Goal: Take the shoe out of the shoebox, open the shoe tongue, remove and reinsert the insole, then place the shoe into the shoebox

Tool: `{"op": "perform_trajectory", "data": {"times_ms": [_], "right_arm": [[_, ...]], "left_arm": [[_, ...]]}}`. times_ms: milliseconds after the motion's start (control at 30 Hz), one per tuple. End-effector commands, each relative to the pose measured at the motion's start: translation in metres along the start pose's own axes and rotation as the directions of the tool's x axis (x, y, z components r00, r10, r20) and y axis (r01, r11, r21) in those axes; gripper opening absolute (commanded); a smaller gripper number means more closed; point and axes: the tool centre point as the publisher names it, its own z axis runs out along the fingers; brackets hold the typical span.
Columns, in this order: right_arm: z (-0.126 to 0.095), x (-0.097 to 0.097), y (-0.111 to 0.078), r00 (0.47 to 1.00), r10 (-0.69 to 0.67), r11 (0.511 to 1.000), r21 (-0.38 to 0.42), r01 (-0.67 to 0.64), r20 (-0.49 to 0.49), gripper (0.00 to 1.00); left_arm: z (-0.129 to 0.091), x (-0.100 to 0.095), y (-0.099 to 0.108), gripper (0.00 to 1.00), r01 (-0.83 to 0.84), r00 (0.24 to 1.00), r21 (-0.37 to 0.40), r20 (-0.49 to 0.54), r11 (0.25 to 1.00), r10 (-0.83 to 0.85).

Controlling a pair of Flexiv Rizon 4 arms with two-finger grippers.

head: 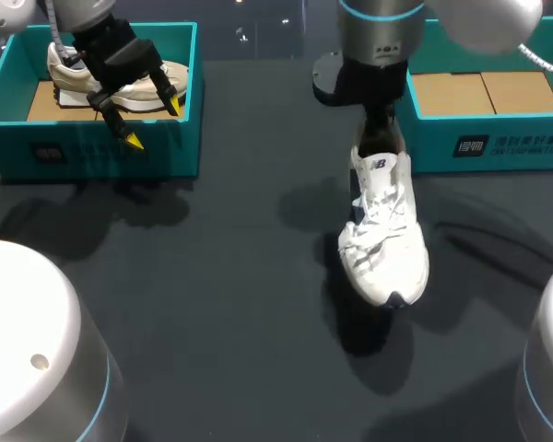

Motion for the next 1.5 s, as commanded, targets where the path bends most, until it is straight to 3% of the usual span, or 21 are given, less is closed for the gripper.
{"op": "perform_trajectory", "data": {"times_ms": [33,533,1067,1300,1500], "right_arm": [[-0.022,-0.029,-0.037,0.999,-0.031,0.999,-0.005,0.031,-0.014,0.00],[-0.028,-0.124,-0.193,0.994,-0.094,0.994,0.060,0.090,0.054,0.00],[-0.028,-0.124,-0.193,0.994,-0.094,0.994,0.060,0.090,0.054,0.00],[-0.020,-0.190,-0.244,0.988,-0.139,0.986,0.100,0.131,0.071,0.00],[0.003,-0.234,-0.270,0.977,-0.199,0.979,0.069,0.193,0.081,0.00]], "left_arm": [[0.000,0.001,0.000,1.00,0.000,1.000,-0.002,0.001,1.000,0.000],[0.000,0.001,0.000,1.00,0.000,1.000,-0.002,0.001,1.000,0.000],[0.000,0.001,0.000,1.00,0.000,1.000,-0.002,0.001,1.000,0.000],[0.000,0.001,0.000,1.00,0.000,1.000,-0.002,0.001,1.000,0.000],[0.000,0.001,0.000,1.00,0.000,1.000,-0.002,0.001,1.000,0.000]]}}
